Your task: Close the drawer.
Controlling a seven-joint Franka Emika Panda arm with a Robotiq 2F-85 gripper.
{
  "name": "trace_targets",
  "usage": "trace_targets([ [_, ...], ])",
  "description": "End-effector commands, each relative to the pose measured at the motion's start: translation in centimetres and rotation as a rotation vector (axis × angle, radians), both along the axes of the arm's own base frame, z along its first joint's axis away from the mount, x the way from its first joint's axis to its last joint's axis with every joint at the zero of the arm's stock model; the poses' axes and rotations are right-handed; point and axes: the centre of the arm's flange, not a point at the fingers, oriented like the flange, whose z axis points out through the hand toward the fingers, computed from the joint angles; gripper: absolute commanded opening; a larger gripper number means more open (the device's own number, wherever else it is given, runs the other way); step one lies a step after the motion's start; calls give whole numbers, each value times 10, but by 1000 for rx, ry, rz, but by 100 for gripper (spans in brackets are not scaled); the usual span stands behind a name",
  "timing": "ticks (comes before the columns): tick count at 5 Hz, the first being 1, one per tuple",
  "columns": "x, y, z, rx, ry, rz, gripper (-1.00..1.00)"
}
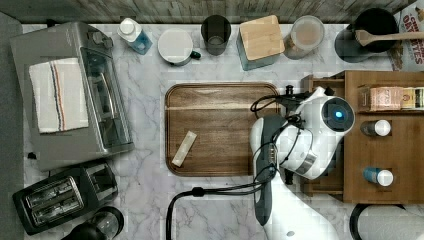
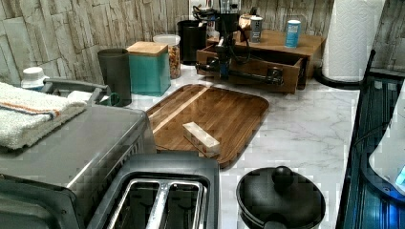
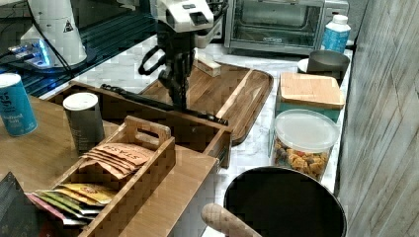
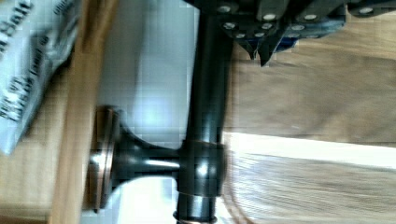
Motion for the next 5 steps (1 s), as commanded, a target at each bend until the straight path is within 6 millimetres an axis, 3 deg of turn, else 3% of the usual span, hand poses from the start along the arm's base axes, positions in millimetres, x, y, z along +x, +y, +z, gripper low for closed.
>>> trace_targets([
  [1,-42,-217,41,-179,-135,-63,-100],
  [3,-65,-252,47,-292,-66,-136,-100],
  [5,-60,-242,46,-293,-32,-208,-100],
])
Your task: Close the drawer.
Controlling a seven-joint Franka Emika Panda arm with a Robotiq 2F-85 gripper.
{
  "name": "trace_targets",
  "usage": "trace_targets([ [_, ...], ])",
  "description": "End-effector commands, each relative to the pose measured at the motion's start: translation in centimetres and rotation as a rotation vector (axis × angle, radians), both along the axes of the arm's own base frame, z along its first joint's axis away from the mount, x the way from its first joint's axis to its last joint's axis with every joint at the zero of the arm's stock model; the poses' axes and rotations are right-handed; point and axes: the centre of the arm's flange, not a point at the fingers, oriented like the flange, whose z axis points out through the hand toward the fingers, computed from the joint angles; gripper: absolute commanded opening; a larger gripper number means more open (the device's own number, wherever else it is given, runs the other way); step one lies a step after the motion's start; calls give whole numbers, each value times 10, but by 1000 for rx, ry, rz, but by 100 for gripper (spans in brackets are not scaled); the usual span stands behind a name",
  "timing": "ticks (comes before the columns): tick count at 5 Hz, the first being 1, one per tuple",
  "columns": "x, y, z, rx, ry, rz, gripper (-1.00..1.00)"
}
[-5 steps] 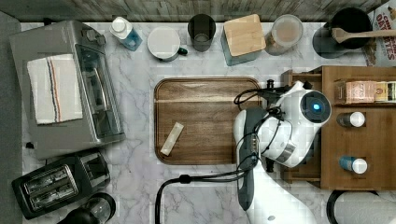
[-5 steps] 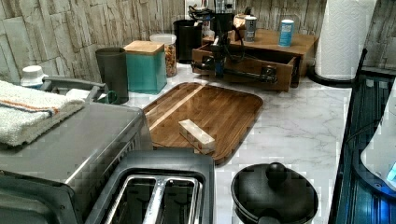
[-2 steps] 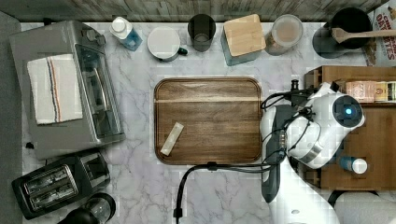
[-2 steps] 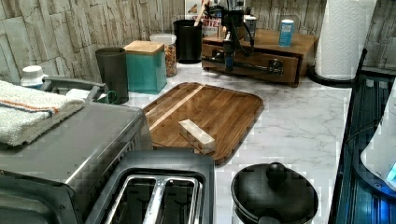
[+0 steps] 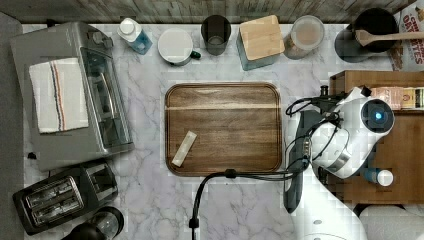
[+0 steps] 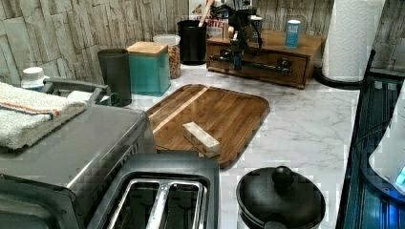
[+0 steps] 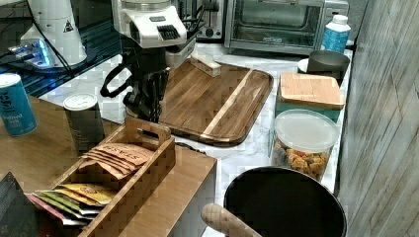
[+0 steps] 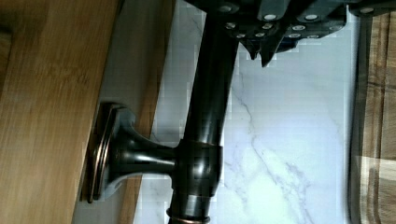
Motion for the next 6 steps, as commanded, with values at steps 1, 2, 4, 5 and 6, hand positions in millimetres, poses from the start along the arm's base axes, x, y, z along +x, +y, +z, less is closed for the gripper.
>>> trace_targets([
  [1,-60,-154,47,-207,-49,-254,-100],
  [2,-60,-154,47,-207,-49,-255,-100],
  [4,-60,-154,47,-207,-49,-254,-100],
  [5,-60,-154,47,-207,-49,-255,-100],
  [6,-60,-154,47,-207,-49,-254,-100],
])
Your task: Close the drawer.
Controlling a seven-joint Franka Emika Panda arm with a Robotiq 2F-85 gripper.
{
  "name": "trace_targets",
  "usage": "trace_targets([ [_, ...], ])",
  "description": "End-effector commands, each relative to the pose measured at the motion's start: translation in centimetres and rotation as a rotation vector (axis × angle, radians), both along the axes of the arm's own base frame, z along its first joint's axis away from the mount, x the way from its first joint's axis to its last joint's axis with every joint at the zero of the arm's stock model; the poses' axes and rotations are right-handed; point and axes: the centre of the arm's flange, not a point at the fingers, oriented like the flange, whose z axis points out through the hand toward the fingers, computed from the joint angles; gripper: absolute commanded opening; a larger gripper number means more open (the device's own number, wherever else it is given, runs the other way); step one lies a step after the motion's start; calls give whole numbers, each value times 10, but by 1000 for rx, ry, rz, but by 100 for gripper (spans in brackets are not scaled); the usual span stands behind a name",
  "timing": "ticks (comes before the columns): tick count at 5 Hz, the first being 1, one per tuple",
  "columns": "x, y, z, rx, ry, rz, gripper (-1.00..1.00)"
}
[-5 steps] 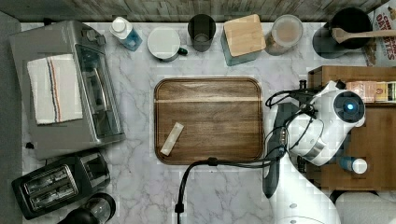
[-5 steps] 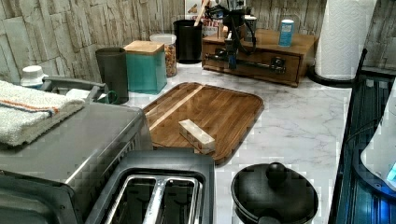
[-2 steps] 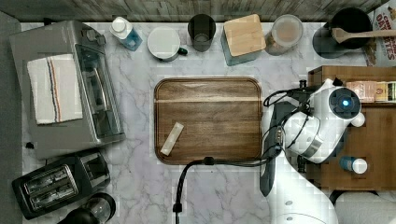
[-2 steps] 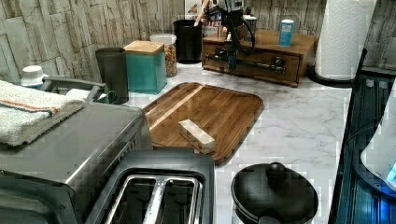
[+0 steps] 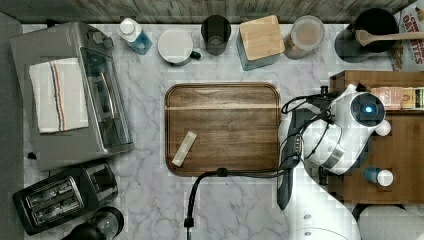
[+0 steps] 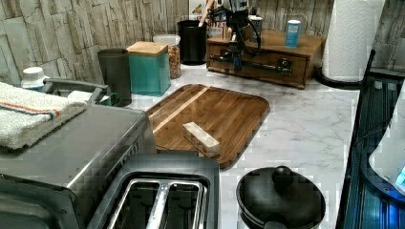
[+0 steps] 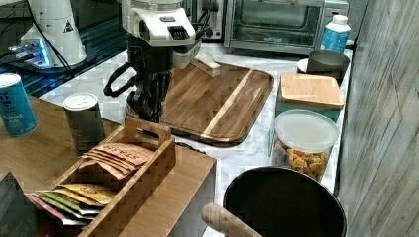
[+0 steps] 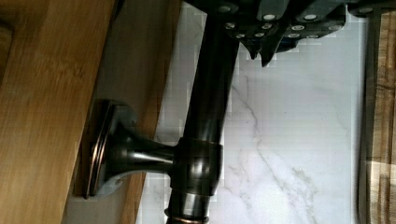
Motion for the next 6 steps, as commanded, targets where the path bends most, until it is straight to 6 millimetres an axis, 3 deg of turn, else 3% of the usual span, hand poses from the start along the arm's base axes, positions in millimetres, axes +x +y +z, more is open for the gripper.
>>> trace_targets([
  [1,-66,-162,49,-164,-87,-266,-100],
  [6,-66,-162,49,-164,-88,-266,-100],
])
